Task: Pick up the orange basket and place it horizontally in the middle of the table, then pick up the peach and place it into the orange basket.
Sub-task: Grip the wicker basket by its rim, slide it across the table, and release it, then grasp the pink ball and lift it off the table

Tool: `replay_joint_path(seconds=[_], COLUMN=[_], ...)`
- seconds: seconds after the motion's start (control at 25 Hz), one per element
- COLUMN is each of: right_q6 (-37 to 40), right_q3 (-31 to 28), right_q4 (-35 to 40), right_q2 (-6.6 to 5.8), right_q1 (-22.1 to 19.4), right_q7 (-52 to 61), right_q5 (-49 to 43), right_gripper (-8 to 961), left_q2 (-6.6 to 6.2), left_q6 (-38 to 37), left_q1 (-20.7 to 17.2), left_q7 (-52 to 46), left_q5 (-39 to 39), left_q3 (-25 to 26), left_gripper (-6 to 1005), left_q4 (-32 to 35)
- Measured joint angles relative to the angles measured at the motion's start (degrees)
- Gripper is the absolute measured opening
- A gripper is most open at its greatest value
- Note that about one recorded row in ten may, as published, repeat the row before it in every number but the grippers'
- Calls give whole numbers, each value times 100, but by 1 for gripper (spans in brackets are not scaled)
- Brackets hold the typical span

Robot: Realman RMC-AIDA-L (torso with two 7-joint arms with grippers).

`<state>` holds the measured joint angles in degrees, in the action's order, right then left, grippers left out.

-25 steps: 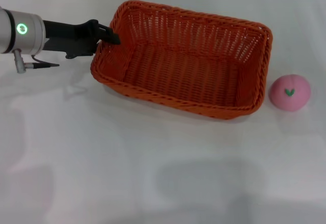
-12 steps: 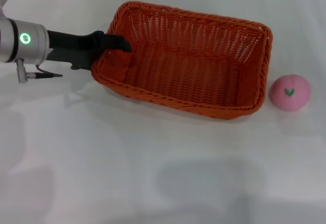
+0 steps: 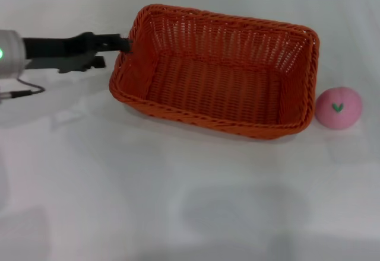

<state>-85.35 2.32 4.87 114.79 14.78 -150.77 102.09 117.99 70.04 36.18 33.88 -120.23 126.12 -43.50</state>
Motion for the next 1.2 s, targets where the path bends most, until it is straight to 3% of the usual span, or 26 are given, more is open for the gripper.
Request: replay_joint_path(seconds=[0.24, 0.44, 0.56, 1.0, 1.2], right_q6=[-33, 17, 31, -330, -649], right_q3=[461, 1154, 1243, 1477, 1929], right_q4=[981, 2283, 3182, 4554, 4683], right_q2=[-9, -22, -28, -29, -5], right_q1=[-325, -747, -902, -746, -670], right_q7=[897, 1964, 2890, 4334, 4605], right_q5=[-155, -229, -852, -2762, -3179], right_gripper=[699, 697, 696, 691, 689], left_q2=[-23, -17, 34, 92, 109], left_q6=[44, 3, -16, 52, 236], left_q1=[-472, -745, -892, -1885, -2080], left_q7=[1387, 2588, 3350, 6681, 7327], left_q5=[410, 621, 765, 3156, 3679], left_q3=[508, 952, 1228, 1430, 1390], left_gripper=[873, 874, 874, 867, 865], left_q4=[-83, -101, -154, -110, -13])
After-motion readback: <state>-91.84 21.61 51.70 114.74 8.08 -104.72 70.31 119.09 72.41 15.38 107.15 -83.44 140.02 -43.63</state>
